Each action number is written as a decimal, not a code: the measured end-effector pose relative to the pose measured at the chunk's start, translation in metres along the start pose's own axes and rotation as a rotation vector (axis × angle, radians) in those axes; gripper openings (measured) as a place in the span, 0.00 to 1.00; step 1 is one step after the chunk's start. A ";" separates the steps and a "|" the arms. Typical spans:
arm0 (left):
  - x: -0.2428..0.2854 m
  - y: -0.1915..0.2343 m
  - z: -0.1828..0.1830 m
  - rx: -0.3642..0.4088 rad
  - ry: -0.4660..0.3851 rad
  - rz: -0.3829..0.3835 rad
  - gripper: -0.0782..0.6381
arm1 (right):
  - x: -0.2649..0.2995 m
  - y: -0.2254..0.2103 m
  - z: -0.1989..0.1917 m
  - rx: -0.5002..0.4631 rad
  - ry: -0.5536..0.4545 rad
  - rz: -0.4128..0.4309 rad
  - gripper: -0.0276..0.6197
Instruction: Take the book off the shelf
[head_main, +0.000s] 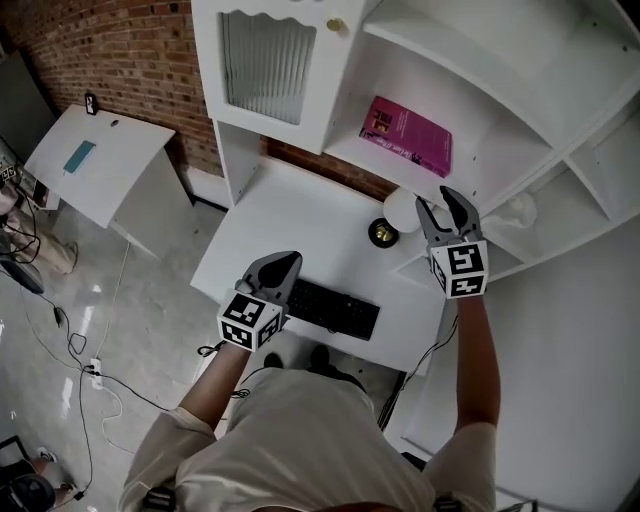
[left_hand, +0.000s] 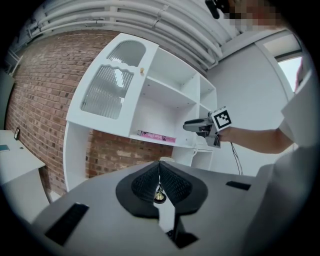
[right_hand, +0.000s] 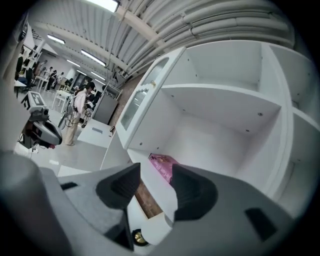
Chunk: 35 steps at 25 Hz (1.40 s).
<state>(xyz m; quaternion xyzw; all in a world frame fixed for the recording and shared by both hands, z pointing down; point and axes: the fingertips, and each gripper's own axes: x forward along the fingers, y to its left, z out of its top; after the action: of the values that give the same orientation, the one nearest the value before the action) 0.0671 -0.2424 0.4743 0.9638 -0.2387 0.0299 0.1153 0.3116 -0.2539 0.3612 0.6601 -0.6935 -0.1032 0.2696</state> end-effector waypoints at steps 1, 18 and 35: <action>0.002 0.001 0.001 -0.003 -0.003 0.009 0.10 | 0.009 -0.004 0.001 -0.018 0.005 0.010 0.33; 0.007 0.028 0.004 -0.058 -0.036 0.212 0.10 | 0.155 -0.037 -0.036 -0.263 0.214 0.201 0.33; -0.034 0.041 -0.015 -0.108 -0.038 0.352 0.10 | 0.182 -0.041 -0.062 -0.286 0.374 0.339 0.33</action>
<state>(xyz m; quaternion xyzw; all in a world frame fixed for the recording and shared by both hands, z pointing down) 0.0181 -0.2587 0.4940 0.8999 -0.4070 0.0186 0.1555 0.3821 -0.4220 0.4358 0.4976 -0.7106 -0.0297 0.4965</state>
